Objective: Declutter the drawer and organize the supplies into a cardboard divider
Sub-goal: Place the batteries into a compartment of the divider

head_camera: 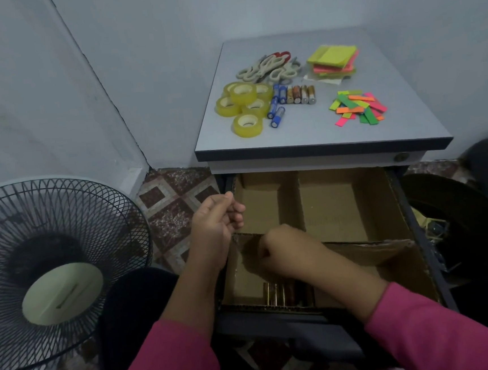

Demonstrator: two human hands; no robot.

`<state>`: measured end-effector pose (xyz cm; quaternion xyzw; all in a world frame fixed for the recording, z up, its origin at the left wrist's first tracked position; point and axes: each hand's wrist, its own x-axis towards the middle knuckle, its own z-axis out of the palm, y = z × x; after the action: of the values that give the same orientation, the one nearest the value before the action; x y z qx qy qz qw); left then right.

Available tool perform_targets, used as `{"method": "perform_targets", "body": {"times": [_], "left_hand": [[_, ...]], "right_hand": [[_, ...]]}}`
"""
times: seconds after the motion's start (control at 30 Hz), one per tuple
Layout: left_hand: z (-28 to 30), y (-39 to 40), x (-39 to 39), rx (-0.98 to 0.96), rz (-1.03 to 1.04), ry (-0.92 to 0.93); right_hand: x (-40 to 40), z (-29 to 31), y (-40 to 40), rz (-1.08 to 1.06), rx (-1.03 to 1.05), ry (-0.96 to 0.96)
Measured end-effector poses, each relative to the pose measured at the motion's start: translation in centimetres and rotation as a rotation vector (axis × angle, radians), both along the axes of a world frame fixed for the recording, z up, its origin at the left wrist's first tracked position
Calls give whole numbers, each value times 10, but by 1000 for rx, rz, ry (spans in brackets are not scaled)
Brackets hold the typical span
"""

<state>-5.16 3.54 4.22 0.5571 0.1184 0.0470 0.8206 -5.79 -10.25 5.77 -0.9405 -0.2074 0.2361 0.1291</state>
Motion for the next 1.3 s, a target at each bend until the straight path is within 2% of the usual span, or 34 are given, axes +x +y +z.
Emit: {"method": "perform_targets", "body": {"times": [0.17,0.3,0.37,0.43,0.57,0.63,0.7,0.8,0.9,1.07,1.3], "left_hand": [[10,-11,3,263,-8,-83],[37,-23,18,671,12,-258],[50,-27,34,961,65,-394],[64,-34,52,1198,111,-455],[85,-47,74,1485,50,-378],[88,-49,83,1580,-4,-325],[88,-50,92,1645,-38,-294],[85,-50,102,1645,-56,-272],[79,-49,107,1616,0,-333],[78,-51,104,1616,32,-391],[86,-57,98,1558,125,-396]], "right_hand": [[15,41,-25,-187,325,-125],[42,65,-40,-382,594,-401],[62,71,-45,-422,600,-570],[82,74,-47,-406,539,-675],[110,73,-42,-283,462,-606],[117,68,-39,-204,404,-633],[122,63,-37,-154,366,-659],[122,60,-39,-156,347,-680],[118,57,-42,-185,363,-698],[114,55,-46,-117,406,-713],[110,58,-49,-215,480,-637]]}}
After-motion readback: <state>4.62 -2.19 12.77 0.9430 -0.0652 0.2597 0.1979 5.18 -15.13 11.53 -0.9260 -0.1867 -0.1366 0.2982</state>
